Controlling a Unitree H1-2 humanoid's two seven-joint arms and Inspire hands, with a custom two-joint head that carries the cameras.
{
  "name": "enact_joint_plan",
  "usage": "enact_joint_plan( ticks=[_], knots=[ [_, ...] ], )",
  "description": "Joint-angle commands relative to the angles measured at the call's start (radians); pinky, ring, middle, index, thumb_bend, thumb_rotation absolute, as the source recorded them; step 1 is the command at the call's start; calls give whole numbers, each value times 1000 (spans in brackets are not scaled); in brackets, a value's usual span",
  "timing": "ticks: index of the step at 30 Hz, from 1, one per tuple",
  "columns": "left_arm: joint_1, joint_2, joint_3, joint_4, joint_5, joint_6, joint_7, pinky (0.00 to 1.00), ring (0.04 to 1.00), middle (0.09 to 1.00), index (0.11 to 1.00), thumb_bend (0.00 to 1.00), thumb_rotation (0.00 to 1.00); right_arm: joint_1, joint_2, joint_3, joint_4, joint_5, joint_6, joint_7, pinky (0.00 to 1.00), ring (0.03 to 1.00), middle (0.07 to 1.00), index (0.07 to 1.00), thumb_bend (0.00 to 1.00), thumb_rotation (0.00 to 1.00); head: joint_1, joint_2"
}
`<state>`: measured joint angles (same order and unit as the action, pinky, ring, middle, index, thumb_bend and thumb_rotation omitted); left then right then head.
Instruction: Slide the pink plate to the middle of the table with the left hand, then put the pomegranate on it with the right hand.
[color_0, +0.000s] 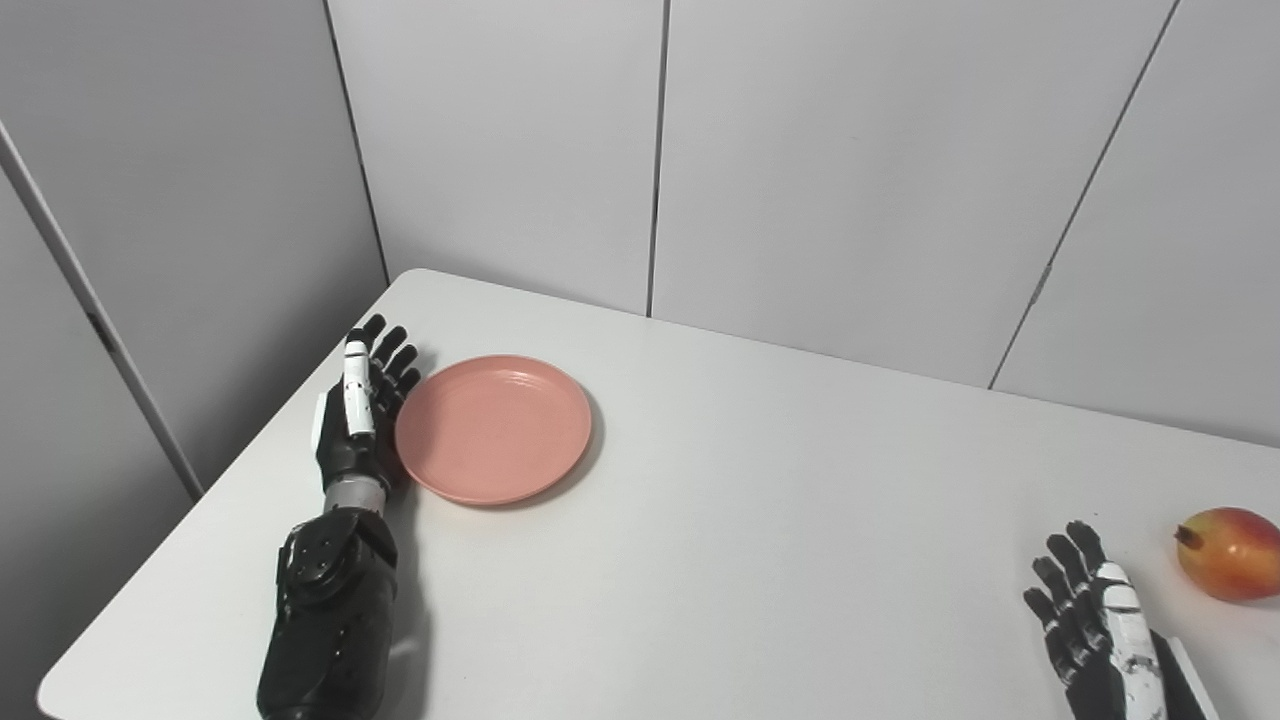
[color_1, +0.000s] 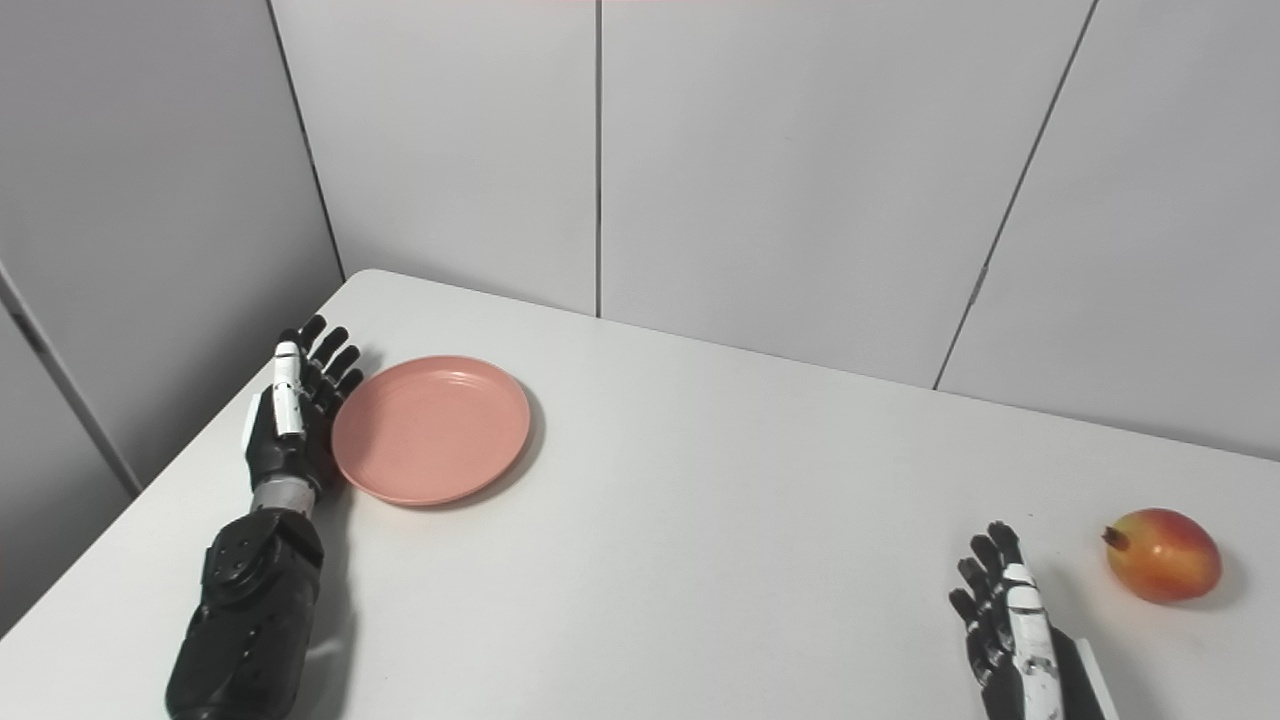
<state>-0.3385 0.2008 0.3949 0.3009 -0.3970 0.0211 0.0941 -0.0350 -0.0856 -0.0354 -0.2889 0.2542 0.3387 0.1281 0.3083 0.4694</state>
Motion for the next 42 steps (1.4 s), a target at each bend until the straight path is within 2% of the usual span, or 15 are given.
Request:
enact_joint_plan(
  ticks=[1,9,17,23,28,32,42],
  knots=[
    [-10,-3,-11,10,-3,21,-15,923,903,905,884,363,1000,-22,2,-2,-32,8,-18,3,1000,1000,1000,1000,179,1000,-2,1],
    [-7,-7,-35,5,-8,21,-47,907,884,881,876,377,1000,-25,4,0,-28,12,-18,5,1000,1000,1000,1000,185,1000,-11,2],
    [4,-35,-88,-61,22,71,-40,885,876,884,875,395,1000,-25,9,0,-26,8,-26,2,1000,1000,1000,1000,190,1000,-19,2],
    [15,-55,-122,-87,30,78,-52,894,877,888,869,383,998,-25,11,0,-29,5,-29,0,1000,1000,1000,1000,188,1000,-26,4],
    [25,-71,-147,-124,48,107,-51,879,871,880,874,395,1000,-25,12,1,-31,4,-26,-2,1000,1000,1000,1000,200,1000,-30,6],
    [25,-100,-164,-157,65,151,-26,854,858,868,861,378,1000,-26,12,1,-27,-4,-34,-5,1000,1000,1000,1000,204,1000,-34,7],
    [35,-118,-233,-184,111,175,-58,872,875,883,862,381,1000,-30,24,-4,-42,6,-18,-12,1000,1000,1000,1000,216,1000,-65,13]
  ],
)
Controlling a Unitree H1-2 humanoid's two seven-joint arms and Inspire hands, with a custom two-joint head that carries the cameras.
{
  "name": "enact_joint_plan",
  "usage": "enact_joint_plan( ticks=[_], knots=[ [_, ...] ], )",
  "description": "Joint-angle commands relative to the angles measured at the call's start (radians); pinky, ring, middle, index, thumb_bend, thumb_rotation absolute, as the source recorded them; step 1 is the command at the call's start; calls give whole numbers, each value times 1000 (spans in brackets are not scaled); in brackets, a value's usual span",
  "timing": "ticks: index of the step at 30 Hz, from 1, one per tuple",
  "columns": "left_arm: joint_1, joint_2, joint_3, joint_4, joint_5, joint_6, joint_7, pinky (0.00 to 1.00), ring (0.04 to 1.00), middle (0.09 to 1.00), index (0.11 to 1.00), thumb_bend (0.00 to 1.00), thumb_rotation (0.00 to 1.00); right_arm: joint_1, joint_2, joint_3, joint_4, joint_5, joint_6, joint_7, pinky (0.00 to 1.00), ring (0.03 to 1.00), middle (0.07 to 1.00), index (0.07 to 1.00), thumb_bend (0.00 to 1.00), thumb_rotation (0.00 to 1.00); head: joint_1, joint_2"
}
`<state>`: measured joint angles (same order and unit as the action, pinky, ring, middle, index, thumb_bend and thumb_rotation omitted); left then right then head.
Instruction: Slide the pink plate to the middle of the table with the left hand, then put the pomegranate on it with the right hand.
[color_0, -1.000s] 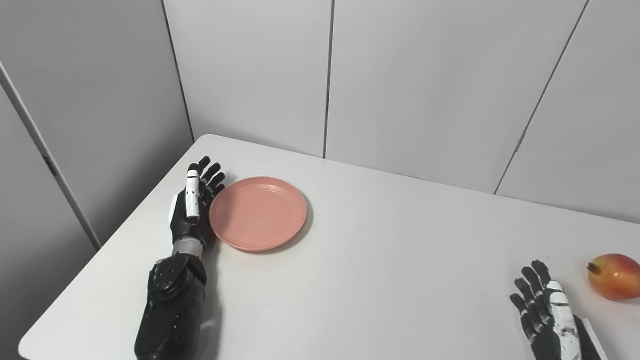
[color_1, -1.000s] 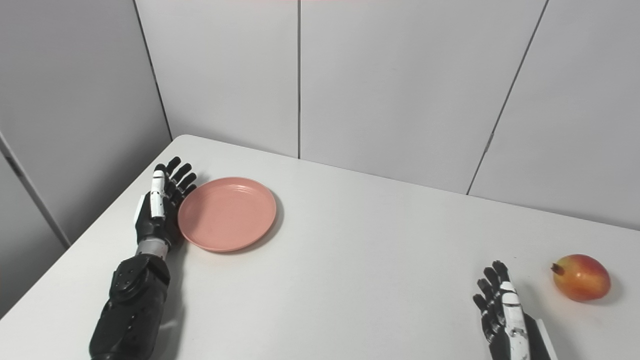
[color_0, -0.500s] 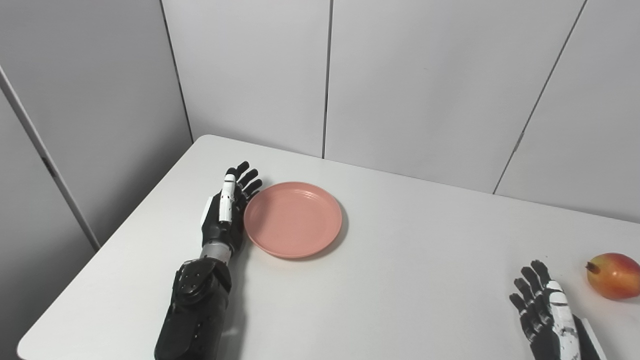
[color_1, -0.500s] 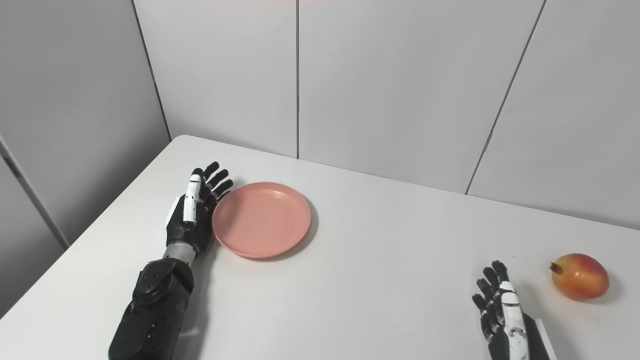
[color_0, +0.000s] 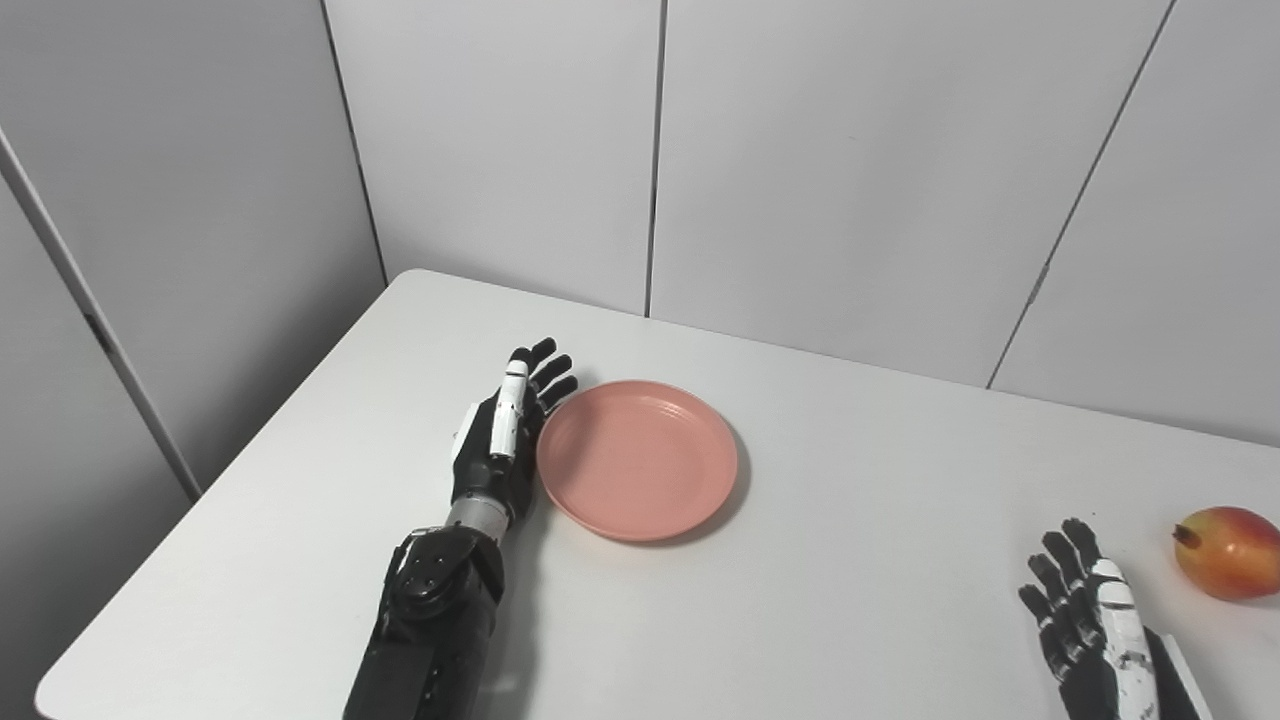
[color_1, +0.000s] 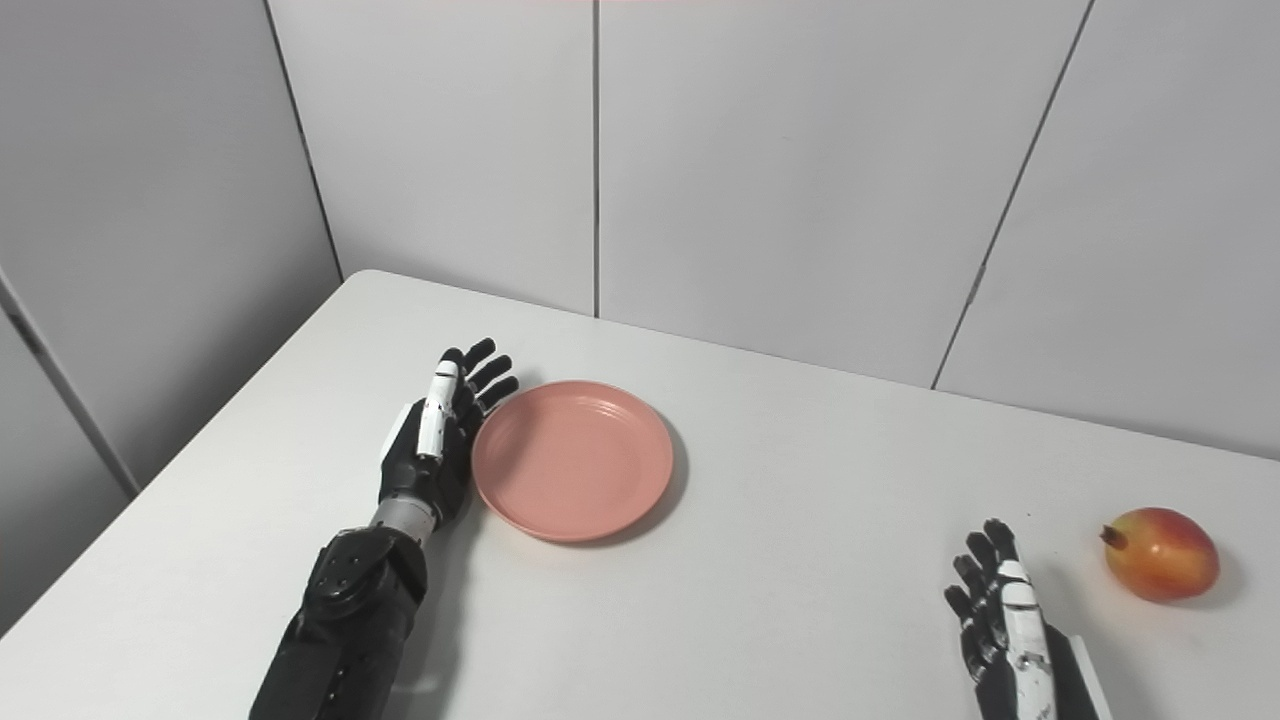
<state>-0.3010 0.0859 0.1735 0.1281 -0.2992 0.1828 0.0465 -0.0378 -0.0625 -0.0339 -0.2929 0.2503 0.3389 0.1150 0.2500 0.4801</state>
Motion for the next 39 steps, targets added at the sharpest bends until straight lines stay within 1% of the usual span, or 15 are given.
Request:
enact_joint_plan(
  ticks=[1,7,10,16,20,22,26,35,39],
  knots=[
    [-2,-4,-17,-12,17,14,-14,870,875,886,863,380,1000,-27,1,-5,-38,10,-19,1,1000,1000,1000,1000,217,1000,-7,2],
    [-10,-27,-56,-9,42,16,-19,858,863,870,848,392,1000,-29,7,-8,-36,17,-24,-3,1000,1000,1000,1000,218,1000,-26,12],
    [-14,-31,-76,-8,57,15,-31,852,859,870,856,401,1000,-30,7,-3,-34,5,-32,-6,1000,1000,1000,1000,223,1000,-32,16],
    [-35,-58,-110,8,82,8,-35,844,855,871,857,405,1000,-31,9,3,-36,-7,-25,-13,1000,1000,1000,1000,244,1000,-45,26],
    [-54,-82,-122,17,90,39,-32,846,862,874,859,402,1000,-31,11,8,-37,-15,-26,-14,1000,1000,1000,1000,252,1000,-59,35],
    [-63,-93,-129,28,90,42,-40,849,865,875,861,396,1000,-32,15,10,-37,-22,-25,-20,1000,1000,1000,1000,253,1000,-85,45],
    [-66,-107,-141,33,91,51,-53,845,864,873,859,398,1000,-32,24,17,-42,-42,-19,-32,1000,1000,1000,1000,265,1000,-112,54],
    [-43,-133,-164,1,86,58,-81,860,878,888,873,406,1000,-32,40,27,-60,-45,0,-45,1000,995,1000,1000,282,1000,-164,74],
    [-28,-146,-177,-38,81,77,-86,858,877,884,869,414,1000,-34,44,31,-65,-50,7,-52,1000,992,1000,997,290,1000,-185,84]
  ],
)
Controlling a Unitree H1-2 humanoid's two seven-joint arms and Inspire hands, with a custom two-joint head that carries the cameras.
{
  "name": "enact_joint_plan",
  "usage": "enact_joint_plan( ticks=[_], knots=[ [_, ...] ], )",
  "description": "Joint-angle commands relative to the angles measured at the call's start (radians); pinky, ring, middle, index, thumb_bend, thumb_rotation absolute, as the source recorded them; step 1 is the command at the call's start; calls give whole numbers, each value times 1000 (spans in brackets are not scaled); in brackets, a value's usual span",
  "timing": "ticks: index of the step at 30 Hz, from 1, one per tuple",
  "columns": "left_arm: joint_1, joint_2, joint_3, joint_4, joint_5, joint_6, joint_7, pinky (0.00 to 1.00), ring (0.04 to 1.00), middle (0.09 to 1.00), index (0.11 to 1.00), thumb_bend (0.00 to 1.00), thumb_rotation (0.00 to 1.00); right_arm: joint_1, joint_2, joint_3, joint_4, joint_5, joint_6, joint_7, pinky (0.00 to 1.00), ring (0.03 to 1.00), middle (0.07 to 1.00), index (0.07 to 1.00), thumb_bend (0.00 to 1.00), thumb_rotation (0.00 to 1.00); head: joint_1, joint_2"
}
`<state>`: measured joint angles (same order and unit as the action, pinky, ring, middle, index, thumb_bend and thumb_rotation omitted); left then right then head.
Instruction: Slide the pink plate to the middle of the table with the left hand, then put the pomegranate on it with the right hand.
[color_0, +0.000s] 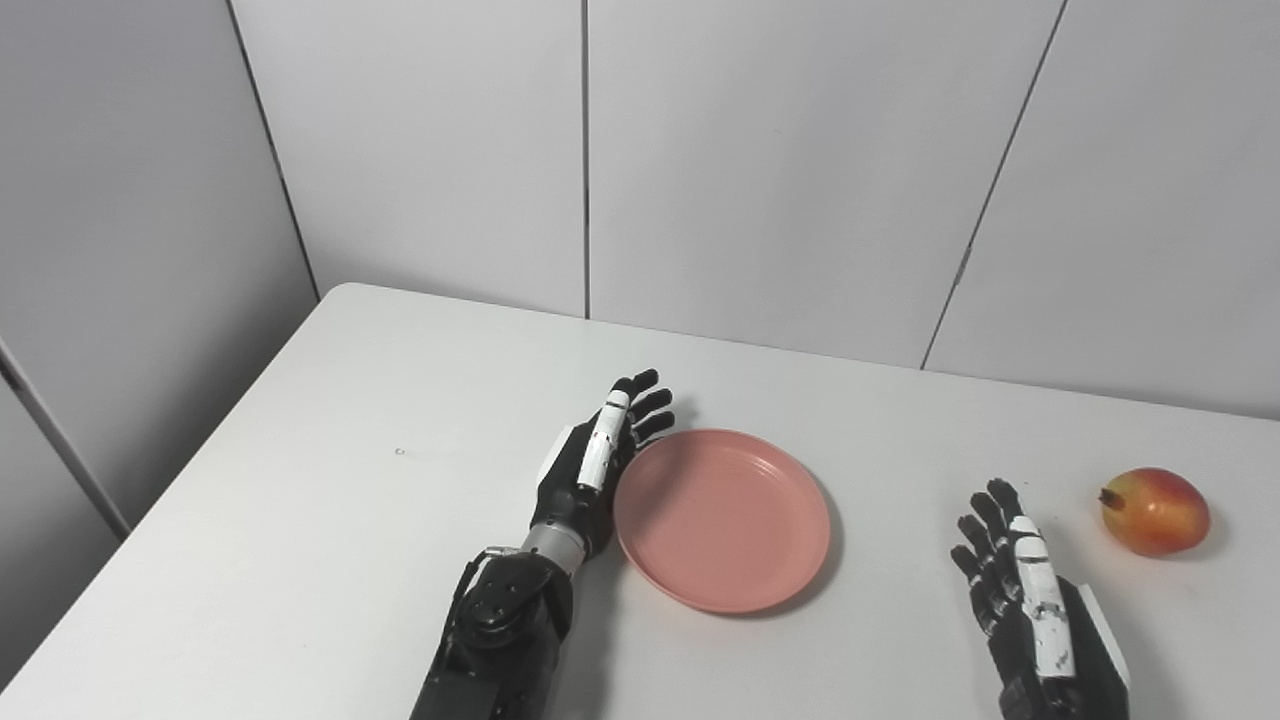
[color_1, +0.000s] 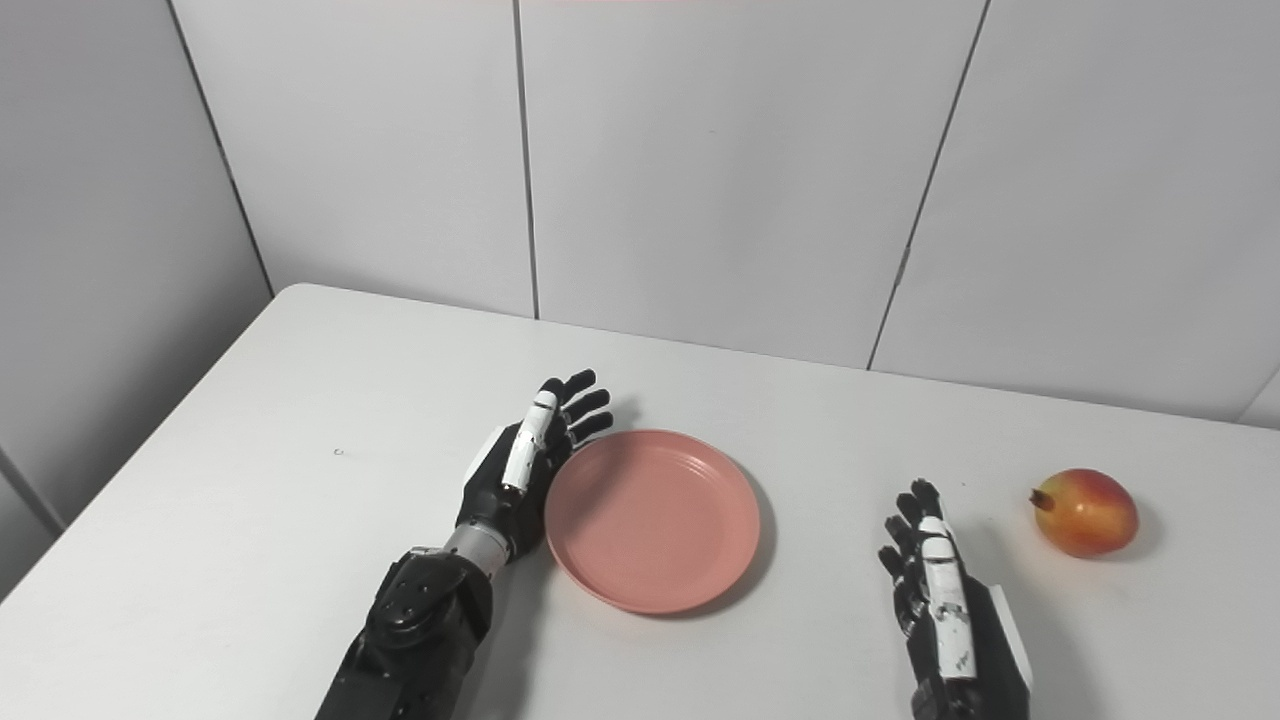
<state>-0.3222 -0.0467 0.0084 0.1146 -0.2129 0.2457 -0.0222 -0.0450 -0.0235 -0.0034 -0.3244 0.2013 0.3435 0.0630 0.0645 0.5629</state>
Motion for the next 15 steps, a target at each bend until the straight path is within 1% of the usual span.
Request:
enact_joint_plan(
  ticks=[1,4,7,15],
  knots=[
    [-3,-17,-16,-35,-5,20,-19,859,876,883,869,414,1000,-28,6,2,-35,-2,4,-1,1000,991,1000,997,295,1000,-12,5],
    [6,-23,-23,-59,-2,35,-22,861,874,881,868,410,1000,-29,9,7,-39,-7,9,-6,1000,991,1000,997,302,1000,-26,9],
    [24,-35,-35,-89,-10,44,-33,865,877,883,872,402,1000,-30,16,16,-48,-13,18,-13,1000,989,1000,992,307,1000,-54,16],
    [49,-50,-51,-121,-21,76,-47,872,881,889,880,417,1000,-33,26,28,-58,-27,31,-25,1000,993,1000,998,313,1000,-96,32]
  ],
)
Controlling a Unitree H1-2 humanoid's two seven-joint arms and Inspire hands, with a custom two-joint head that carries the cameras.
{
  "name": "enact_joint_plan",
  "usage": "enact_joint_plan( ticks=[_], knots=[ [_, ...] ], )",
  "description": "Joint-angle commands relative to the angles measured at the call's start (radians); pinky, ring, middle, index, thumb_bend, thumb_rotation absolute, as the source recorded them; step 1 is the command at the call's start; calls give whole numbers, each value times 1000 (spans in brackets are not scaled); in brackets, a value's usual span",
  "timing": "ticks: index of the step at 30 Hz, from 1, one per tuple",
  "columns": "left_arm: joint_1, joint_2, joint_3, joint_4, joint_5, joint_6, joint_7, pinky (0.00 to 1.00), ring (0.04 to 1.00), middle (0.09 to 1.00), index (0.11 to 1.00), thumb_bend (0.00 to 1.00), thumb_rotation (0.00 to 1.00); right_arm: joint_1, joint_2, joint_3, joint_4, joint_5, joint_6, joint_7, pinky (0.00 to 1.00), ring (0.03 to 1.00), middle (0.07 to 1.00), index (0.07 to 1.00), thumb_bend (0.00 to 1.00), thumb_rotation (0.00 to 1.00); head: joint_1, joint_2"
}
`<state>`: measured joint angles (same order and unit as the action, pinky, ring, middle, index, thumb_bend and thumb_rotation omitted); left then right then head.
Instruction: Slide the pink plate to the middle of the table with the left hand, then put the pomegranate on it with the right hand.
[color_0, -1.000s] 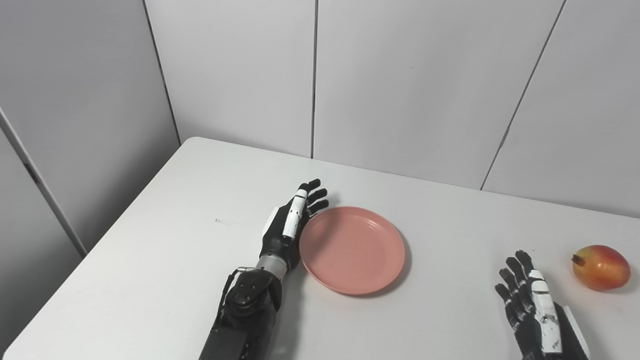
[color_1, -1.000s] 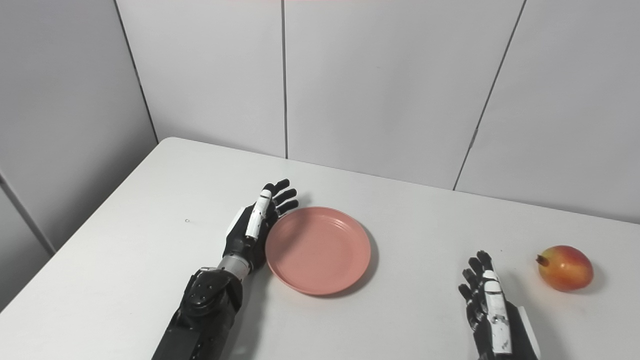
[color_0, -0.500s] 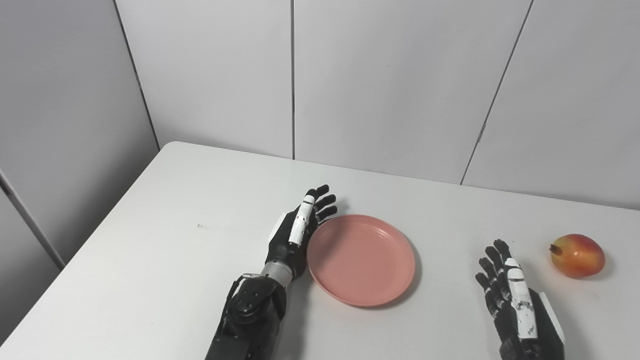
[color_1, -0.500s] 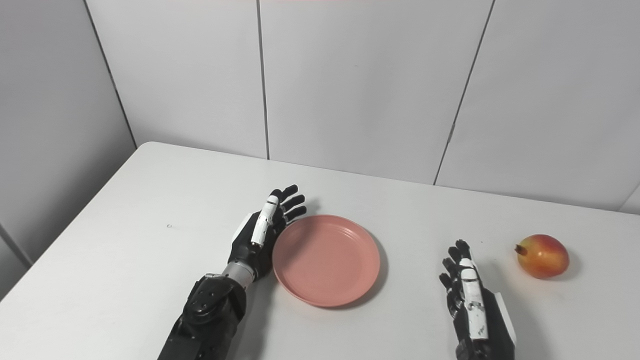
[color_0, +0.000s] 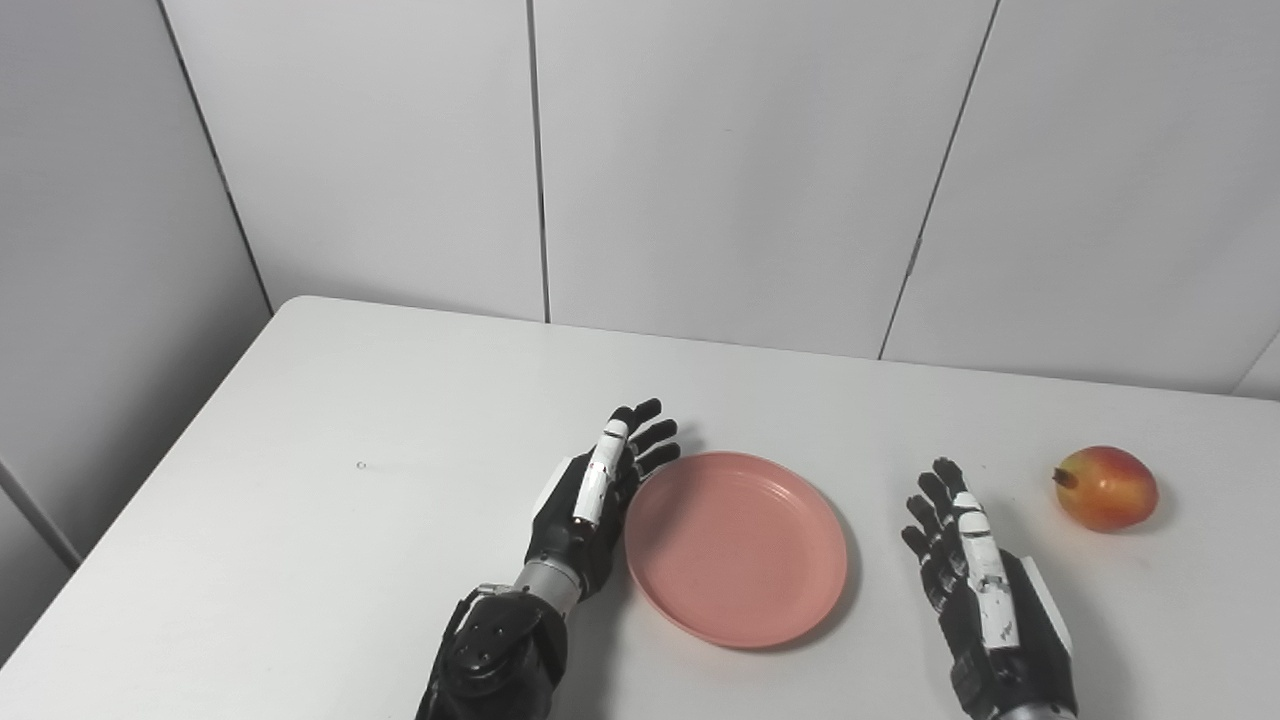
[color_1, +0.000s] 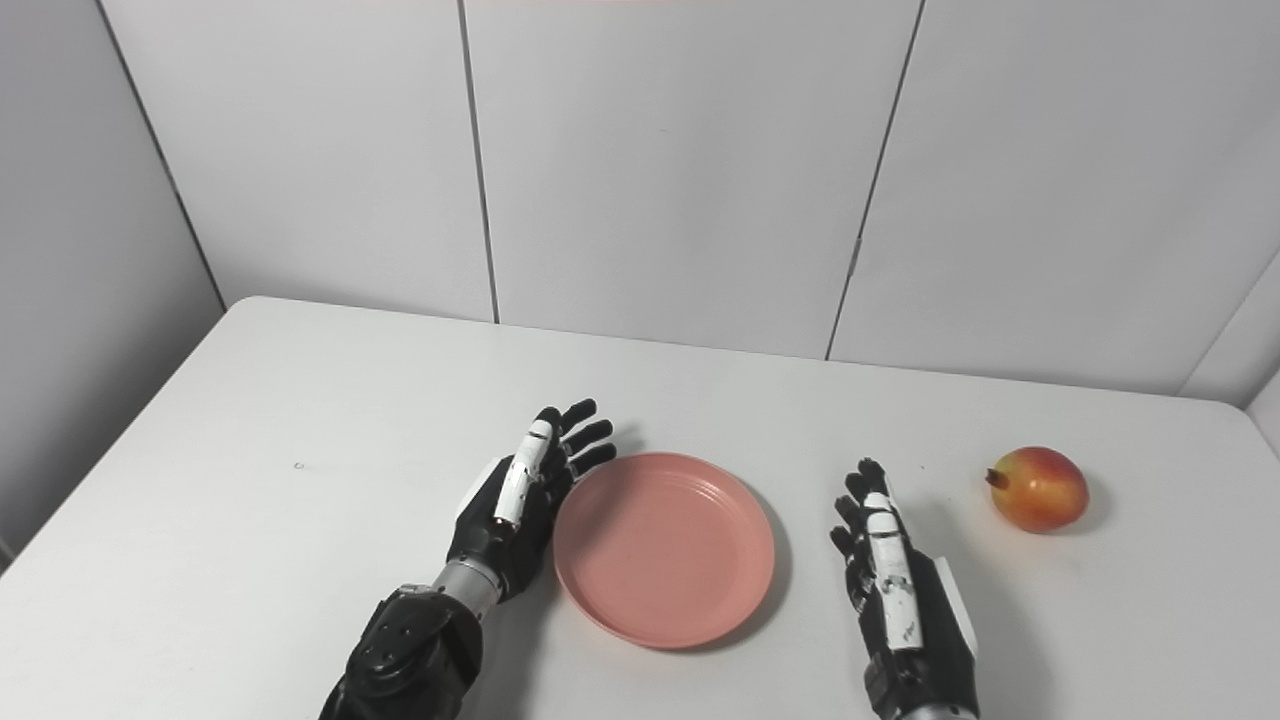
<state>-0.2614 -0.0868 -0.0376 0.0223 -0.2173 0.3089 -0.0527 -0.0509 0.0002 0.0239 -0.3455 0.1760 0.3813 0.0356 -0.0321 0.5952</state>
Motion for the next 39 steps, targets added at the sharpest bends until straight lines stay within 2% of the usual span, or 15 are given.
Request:
enact_joint_plan(
  ticks=[1,12,19,26,33,36,39],
  knots=[
    [-9,-11,-7,-32,-16,15,-18,871,881,889,881,418,1000,-27,4,2,-37,-5,-6,1,1000,993,1000,998,316,1000,-5,2],
    [15,-18,1,-37,-1,-23,-11,891,890,898,895,412,1000,-36,9,2,-36,-20,-8,-6,1000,991,1000,996,322,1000,-28,7],
    [24,-10,26,-42,-31,-25,-24,911,902,906,899,410,1000,-37,13,11,-31,-34,-18,-4,1000,991,1000,994,332,1000,-63,7],
    [28,6,49,-21,-51,-38,-42,899,895,902,893,412,1000,-34,23,27,-23,-66,-34,-6,1000,981,993,984,344,1000,-134,2],
    [27,15,66,1,-58,-58,-60,910,902,908,899,423,1000,-40,24,25,-25,-90,-42,-9,998,982,996,991,364,1000,-174,-6],
    [28,18,70,5,-59,-60,-59,910,903,907,897,425,1000,-41,24,21,-29,-100,-54,-12,998,975,989,981,357,1000,-184,-9],
    [24,25,75,17,-62,-64,-63,908,904,907,896,429,1000,-49,23,21,-40,-135,-97,-26,1000,971,980,972,372,1000,-212,-20]
  ],
)
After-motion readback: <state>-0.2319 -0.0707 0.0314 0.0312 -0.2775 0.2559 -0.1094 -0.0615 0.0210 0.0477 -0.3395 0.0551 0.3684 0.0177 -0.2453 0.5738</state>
